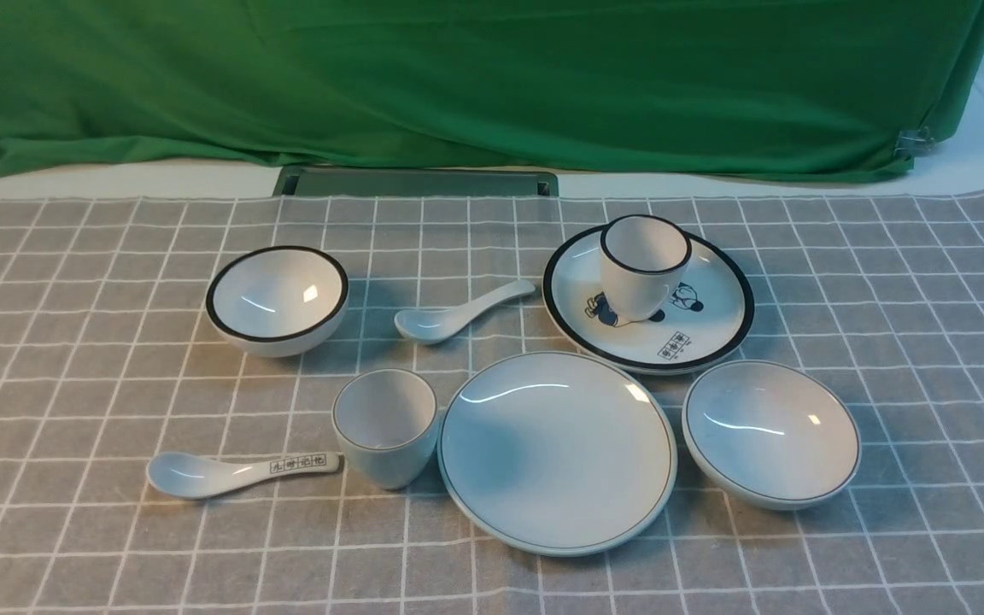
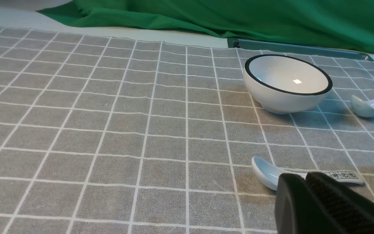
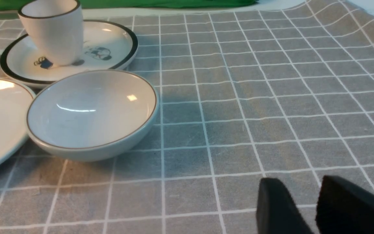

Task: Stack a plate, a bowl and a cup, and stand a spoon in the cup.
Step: Use the right arm to grab a blue rice bowl

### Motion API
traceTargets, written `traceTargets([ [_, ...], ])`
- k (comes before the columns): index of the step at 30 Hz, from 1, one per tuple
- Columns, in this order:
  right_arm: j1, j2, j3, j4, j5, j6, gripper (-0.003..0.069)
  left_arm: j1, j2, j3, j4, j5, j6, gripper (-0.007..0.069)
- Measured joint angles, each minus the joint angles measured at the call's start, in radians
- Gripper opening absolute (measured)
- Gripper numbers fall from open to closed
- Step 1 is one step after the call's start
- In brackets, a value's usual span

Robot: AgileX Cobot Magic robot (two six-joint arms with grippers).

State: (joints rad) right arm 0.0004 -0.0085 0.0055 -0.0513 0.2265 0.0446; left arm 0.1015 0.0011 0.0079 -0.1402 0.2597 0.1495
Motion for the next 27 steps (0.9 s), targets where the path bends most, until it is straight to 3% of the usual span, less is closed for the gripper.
traceTargets([
  [12,0.0,0.0,0.0,0.0,0.0,0.0,0.0241,0.0,0.0,0.0,-0.013,-0.015,-0.001,0.0017],
  [15,0.0,0.0,0.0,0.0,0.0,0.0,0.0241,0.0,0.0,0.0,-0.265,-0.114,-0.086,0.0017],
  [21,0.0,0.0,0.0,0.0,0.0,0.0,0.0241,0.0,0.0,0.0,-0.509,-0.26,-0.168,0.0017],
  [23,0.0,0.0,0.0,0.0,0.0,0.0,0.0241,-0.001,0.0,-0.006,-0.524,-0.292,-0.192,0.0017],
  [27,0.0,0.0,0.0,0.0,0.0,0.0,0.0241,-0.024,0.013,-0.127,-0.456,-0.167,-0.188,0.0017],
])
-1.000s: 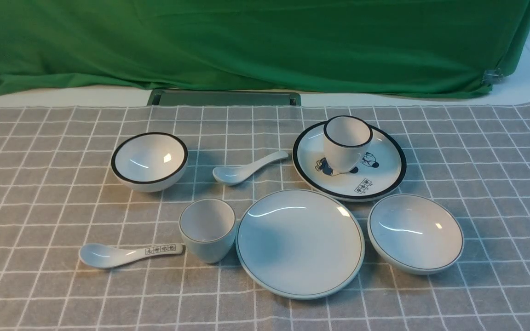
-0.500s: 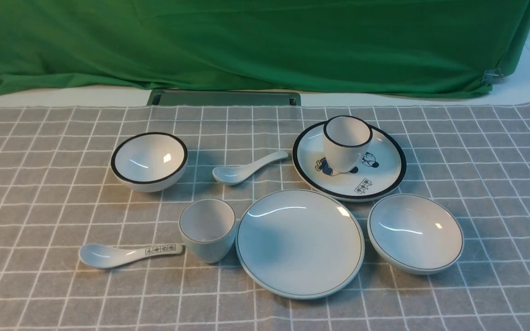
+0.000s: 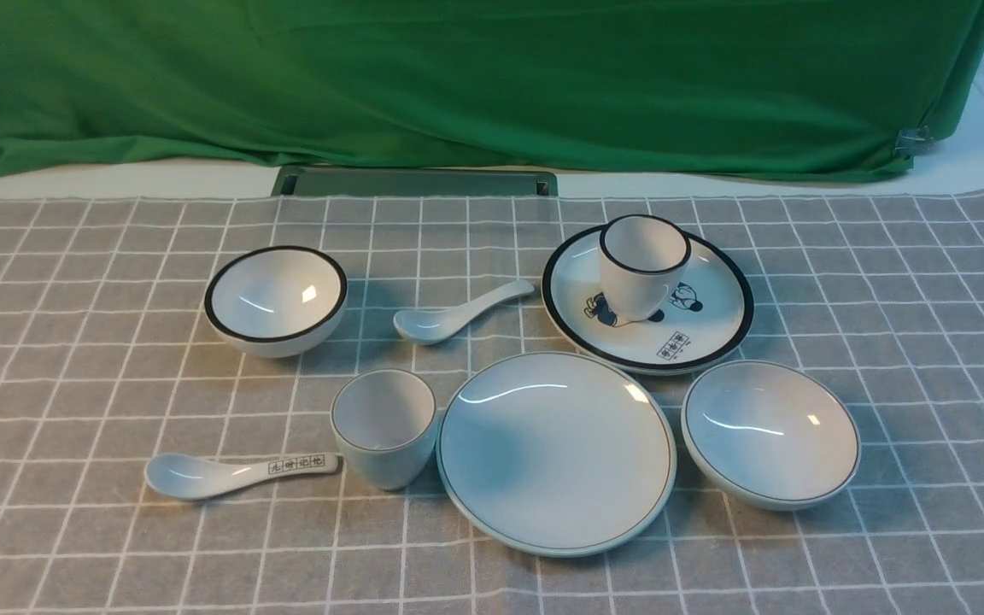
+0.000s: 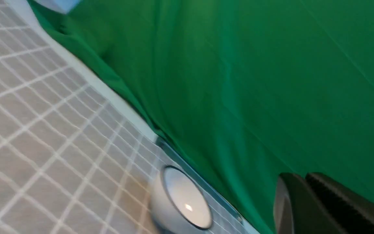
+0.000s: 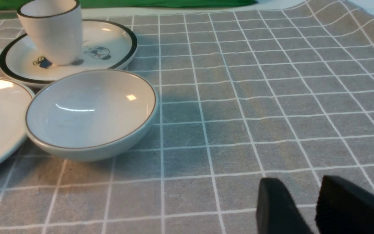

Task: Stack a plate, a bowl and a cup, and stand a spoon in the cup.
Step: Use the right arm to grab a blue rice bowl

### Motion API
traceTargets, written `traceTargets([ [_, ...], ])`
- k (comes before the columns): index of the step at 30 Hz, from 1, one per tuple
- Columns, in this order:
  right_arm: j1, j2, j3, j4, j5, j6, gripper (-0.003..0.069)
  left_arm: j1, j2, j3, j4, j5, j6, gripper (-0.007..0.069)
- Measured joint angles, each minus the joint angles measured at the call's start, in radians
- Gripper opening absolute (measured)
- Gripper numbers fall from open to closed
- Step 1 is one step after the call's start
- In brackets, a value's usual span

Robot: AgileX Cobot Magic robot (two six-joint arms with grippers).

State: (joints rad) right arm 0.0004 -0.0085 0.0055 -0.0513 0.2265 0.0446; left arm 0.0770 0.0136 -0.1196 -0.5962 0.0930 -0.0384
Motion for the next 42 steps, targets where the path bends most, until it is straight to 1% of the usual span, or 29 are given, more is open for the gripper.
traceTargets([
  [1,0.0,0.0,0.0,0.0,0.0,0.0,0.0241,-0.027,0.042,-0.086,0.037,0.089,0.068,0.0017],
  [3,0.0,0.0,0.0,0.0,0.0,0.0,0.0241,-0.071,0.162,-0.242,0.06,0.247,0.22,0.0017],
  [7,0.026,0.0,0.0,0.0,-0.002,0.0,0.0241,-0.121,0.372,-0.389,0.073,0.429,0.351,0.0017],
  [8,0.032,0.0,0.0,0.0,-0.002,0.0,0.0241,-0.126,0.385,-0.395,0.074,0.442,0.36,0.0017],
  [10,0.056,0.0,0.0,0.0,-0.002,0.0,0.0241,-0.137,0.529,-0.447,0.077,0.481,0.414,0.0017],
  [14,0.085,0.0,0.0,0.0,-0.002,0.0,0.0242,-0.166,0.706,-0.474,0.055,0.479,0.469,0.0017],
  [18,0.085,0.0,0.0,-0.001,-0.01,0.0,0.0242,-0.262,0.832,-0.474,-0.001,0.468,0.564,0.0017],
  [21,0.085,0.0,0.0,0.001,-0.043,0.014,0.0242,-0.346,0.871,-0.475,-0.022,0.469,0.587,0.0017],
  [23,0.085,0.0,0.0,0.023,-0.09,0.091,0.0242,-0.407,0.878,-0.475,-0.011,0.472,0.591,0.0017],
  [26,0.085,0.0,0.0,0.077,-0.208,0.335,0.0242,-0.47,0.877,-0.475,0.018,0.482,0.591,0.0017],
  [27,0.085,0.0,0.0,0.08,-0.217,0.348,0.0242,-0.475,0.877,-0.475,0.019,0.482,0.591,0.0017],
  [28,0.085,0.0,0.0,0.088,-0.274,0.418,0.0242,-0.483,0.877,-0.475,0.024,0.486,0.591,0.0017],
  [31,0.087,0.0,0.0,0.093,-0.368,0.495,0.0235,-0.485,0.877,-0.475,0.029,0.492,0.591,0.0017],
  [33,0.103,0.013,-0.013,0.093,-0.352,0.527,0.0204,-0.485,0.876,-0.475,0.031,0.492,0.591,0.0017],
  [34,0.115,0.035,-0.038,0.088,-0.307,0.521,0.0184,-0.485,0.876,-0.475,0.031,0.492,0.591,0.0017],
  [35,0.161,0.121,-0.153,0.084,-0.145,0.428,0.0134,-0.485,0.876,-0.475,0.031,0.49,0.591,0.0017],
  [36,0.185,0.158,-0.214,0.082,-0.067,0.365,0.0119,-0.485,0.876,-0.475,0.031,0.488,0.591,0.0017],
  [38,0.232,0.264,-0.333,0.081,0.071,0.246,0.0104,-0.485,0.876,-0.475,0.031,0.478,0.591,0.0017],
  [39,0.246,0.297,-0.367,0.08,0.112,0.211,0.0102,-0.485,0.876,-0.475,0.031,0.476,0.591,0.0017],
  [40,0.298,0.463,-0.52,0.069,0.263,0.083,0.0097,-0.485,0.876,-0.476,0.031,0.465,0.591,0.0017],
  [41,0.311,0.482,-0.52,0.067,0.281,0.067,0.0097,-0.485,0.876,-0.476,0.031,0.463,0.591,0.0017],
  [42,0.357,0.661,-0.671,0.051,0.437,-0.063,0.0095,-0.485,0.876,-0.476,0.031,0.459,0.591,0.0017],
])
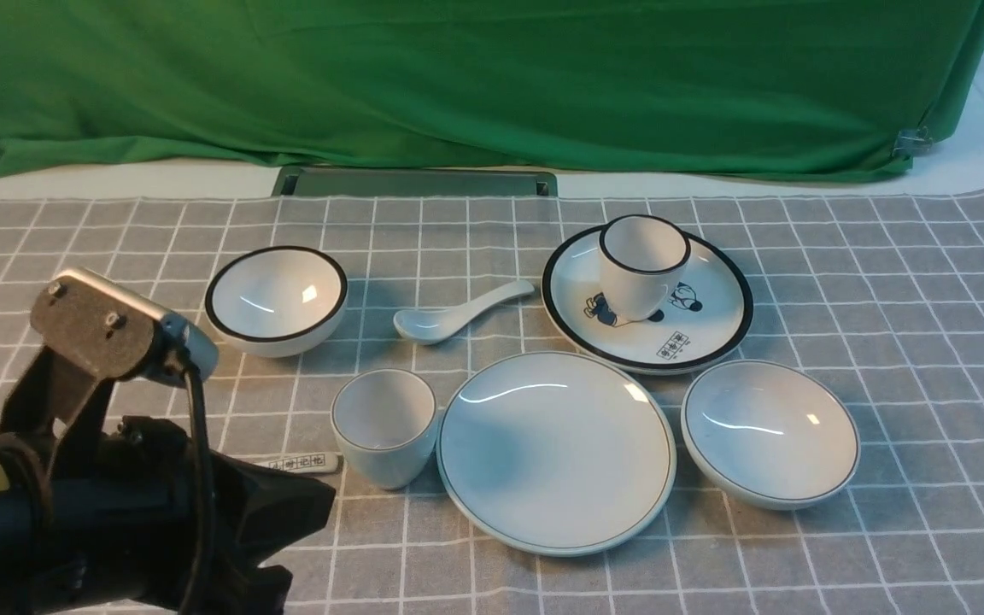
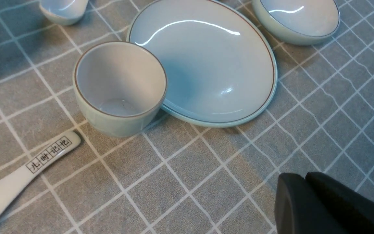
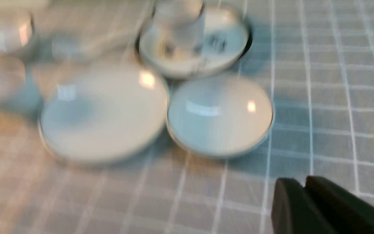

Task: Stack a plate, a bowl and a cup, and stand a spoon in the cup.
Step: Use the right arm to grab a blue rice bowl

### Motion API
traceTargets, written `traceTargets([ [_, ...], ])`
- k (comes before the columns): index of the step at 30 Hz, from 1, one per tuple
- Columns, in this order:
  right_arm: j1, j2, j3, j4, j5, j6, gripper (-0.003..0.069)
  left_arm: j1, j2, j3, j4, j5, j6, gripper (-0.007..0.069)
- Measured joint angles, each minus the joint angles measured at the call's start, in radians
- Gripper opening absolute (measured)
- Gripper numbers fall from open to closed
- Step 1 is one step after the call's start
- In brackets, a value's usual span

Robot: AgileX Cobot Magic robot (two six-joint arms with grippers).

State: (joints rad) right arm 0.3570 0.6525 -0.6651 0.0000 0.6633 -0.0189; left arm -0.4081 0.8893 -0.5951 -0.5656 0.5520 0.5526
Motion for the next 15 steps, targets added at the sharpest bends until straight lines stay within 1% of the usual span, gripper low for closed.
traceTargets([
  [3,0.063,0.309,-0.193,-0.019,0.18,-0.172,0.0099,0.0,0.0,-0.001,-0.003,0.008,0.0,0.0017],
  [5,0.071,0.467,-0.273,-0.018,0.229,-0.234,0.0113,0.0,-0.004,-0.003,-0.003,0.017,0.0,0.0017],
  [7,0.074,0.615,-0.329,-0.013,0.219,-0.296,0.0169,0.0,-0.023,-0.004,-0.001,0.022,0.0,0.0017],
  [9,0.074,0.676,-0.34,-0.008,0.184,-0.33,0.0213,0.0,-0.042,-0.004,0.001,0.022,0.0,0.0017],
  [11,0.074,0.738,-0.347,0.0,0.133,-0.381,0.0308,0.0,-0.064,-0.004,0.008,0.022,0.0,0.0017],
  [13,0.074,0.785,-0.348,0.025,0.092,-0.435,0.0379,0.0,-0.086,-0.004,0.018,0.023,0.0,0.0017],
  [15,0.074,0.825,-0.354,0.047,0.065,-0.479,0.0419,0.0,-0.106,-0.004,0.023,0.024,0.0,0.0017],
])
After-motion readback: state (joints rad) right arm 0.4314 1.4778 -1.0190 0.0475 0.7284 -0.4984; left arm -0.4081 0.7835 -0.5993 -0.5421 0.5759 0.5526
